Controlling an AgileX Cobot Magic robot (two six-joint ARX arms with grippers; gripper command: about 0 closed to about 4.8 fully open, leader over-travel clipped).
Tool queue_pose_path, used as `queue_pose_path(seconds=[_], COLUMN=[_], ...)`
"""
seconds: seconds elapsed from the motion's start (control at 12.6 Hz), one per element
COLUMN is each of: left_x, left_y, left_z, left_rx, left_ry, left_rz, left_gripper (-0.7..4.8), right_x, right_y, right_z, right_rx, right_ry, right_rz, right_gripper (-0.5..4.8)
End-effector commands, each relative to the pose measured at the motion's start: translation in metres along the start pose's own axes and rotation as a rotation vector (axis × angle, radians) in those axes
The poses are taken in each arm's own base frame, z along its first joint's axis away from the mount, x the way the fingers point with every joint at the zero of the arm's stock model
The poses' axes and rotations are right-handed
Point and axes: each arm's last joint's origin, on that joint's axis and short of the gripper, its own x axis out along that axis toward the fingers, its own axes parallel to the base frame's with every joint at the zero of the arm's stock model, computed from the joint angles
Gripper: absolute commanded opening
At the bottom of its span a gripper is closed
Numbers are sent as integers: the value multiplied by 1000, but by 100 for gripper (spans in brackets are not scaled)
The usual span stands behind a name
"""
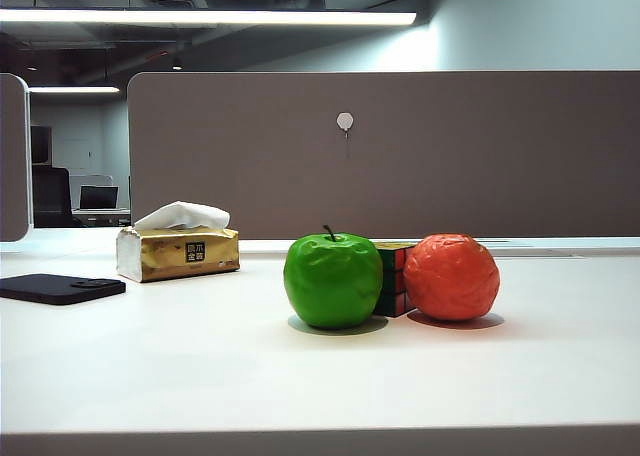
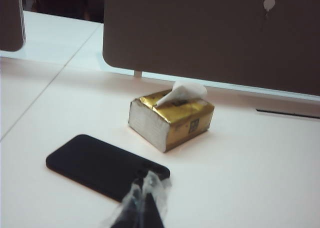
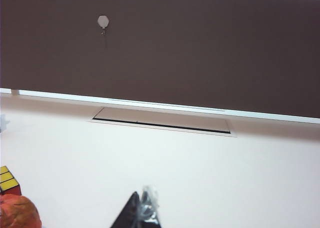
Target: Move all the fruits on the tabletop near the face of the Rubik's cube that has the color most similar to each fruit.
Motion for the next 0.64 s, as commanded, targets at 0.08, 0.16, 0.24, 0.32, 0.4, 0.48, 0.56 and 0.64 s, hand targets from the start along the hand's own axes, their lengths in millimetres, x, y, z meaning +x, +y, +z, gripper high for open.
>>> queue_pose_path(seconds=[0.08,0.16,0.24,0.32,0.4,0.48,0.56,0.64], left_x=[-1,-1,-2,-2,-2,3,3,3], left_y=[15,16,22,23,22,2,-2,-2], left_z=[15,16,26,29,30,21,25,28], left_rx=[-24,-20,1,17,36,102,102,101], left_ry=[-74,-77,-94,-98,-96,-16,-30,-38], left_rz=[-11,-17,-51,-52,-55,-77,-76,-71], left_gripper=[-5,-5,-5,-5,-5,-5,-5,-5], right_x=[0,0,0,0,0,0,0,0], right_y=[0,0,0,0,0,0,0,0], right_z=[1,1,1,1,1,1,1,1], right_rx=[4,4,4,4,4,4,4,4], right_ry=[-11,-10,-10,-10,-10,-11,-11,-11], right_rz=[10,10,11,11,10,11,11,11], right_gripper=[-1,-1,-1,-1,-1,-1,-1,-1])
